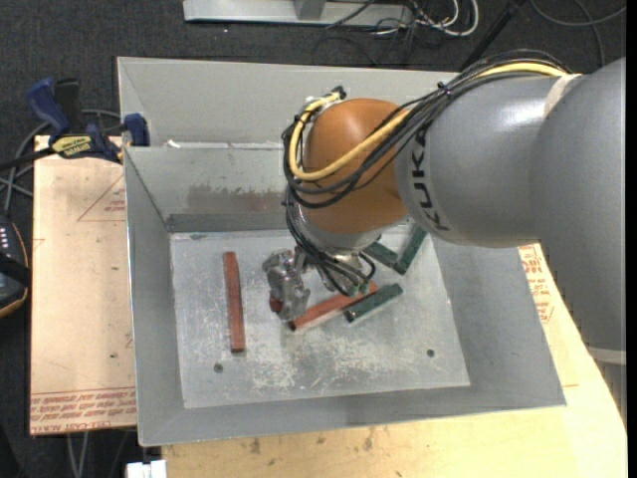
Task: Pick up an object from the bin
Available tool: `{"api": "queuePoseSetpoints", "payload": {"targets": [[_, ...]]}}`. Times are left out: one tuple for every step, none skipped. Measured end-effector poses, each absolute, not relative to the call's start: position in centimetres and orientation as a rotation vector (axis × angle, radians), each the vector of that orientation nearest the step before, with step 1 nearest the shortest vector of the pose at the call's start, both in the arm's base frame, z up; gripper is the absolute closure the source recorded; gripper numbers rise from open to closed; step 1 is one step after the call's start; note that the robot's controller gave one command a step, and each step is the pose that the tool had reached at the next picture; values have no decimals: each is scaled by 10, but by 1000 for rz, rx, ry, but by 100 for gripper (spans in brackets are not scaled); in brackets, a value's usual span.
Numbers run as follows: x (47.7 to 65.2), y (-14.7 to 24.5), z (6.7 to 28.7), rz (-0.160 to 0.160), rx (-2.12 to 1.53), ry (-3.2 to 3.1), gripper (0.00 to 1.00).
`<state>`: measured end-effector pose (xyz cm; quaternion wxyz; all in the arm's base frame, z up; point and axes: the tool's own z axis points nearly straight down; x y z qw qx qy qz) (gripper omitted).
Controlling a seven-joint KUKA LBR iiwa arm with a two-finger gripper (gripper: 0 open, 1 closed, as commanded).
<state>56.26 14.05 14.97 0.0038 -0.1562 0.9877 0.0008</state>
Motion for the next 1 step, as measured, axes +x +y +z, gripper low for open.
{"api": "queuePoseSetpoints", "payload": {"targets": [[570, 136, 243, 2, -446, 3098, 100]]}}
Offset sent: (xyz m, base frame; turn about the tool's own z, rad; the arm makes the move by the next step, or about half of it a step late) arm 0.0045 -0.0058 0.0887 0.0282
